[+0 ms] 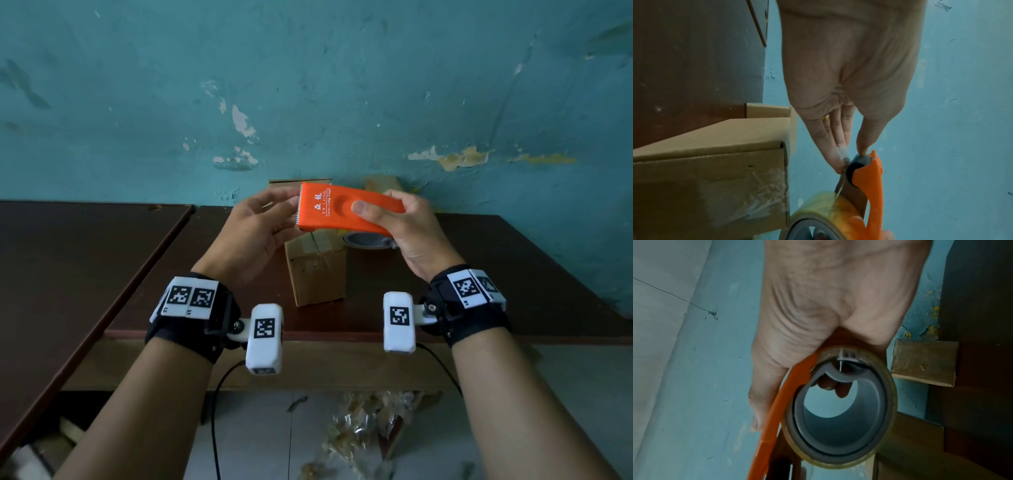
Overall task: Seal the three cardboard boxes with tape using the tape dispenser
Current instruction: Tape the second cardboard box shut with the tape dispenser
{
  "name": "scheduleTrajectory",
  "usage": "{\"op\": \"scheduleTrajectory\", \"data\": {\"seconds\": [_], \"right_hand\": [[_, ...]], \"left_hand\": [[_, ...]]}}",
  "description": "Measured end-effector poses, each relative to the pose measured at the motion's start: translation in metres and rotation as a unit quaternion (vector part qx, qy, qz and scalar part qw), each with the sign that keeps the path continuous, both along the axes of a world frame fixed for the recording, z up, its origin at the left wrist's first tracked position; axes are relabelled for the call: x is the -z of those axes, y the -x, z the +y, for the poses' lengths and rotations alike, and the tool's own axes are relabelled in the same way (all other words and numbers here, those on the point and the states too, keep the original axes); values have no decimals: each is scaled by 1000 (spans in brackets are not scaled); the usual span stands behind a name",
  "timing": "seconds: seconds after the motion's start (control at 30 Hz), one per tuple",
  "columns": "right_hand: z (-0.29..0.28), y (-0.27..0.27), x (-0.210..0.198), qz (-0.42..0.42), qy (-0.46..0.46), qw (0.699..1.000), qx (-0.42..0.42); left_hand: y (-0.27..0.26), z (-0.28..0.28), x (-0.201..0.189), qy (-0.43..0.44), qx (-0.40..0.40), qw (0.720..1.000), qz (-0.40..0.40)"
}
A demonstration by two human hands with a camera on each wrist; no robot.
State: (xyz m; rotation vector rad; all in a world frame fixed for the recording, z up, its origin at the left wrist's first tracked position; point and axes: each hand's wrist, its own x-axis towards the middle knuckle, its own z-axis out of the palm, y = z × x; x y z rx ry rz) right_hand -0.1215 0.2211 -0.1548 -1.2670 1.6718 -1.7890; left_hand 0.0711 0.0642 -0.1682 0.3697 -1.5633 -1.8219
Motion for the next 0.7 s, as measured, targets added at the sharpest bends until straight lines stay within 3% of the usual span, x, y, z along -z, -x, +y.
{"op": "scheduleTrajectory", "data": {"seconds": [0.4,0.7], "right_hand": [[3,6,1,-10,-3,1000,-12],[5,9,1,15,-16,1000,-5]], "left_hand": [[1,-3,6,-23,20,1000,2],[3,1,5,-25,-11,999,-20]]}}
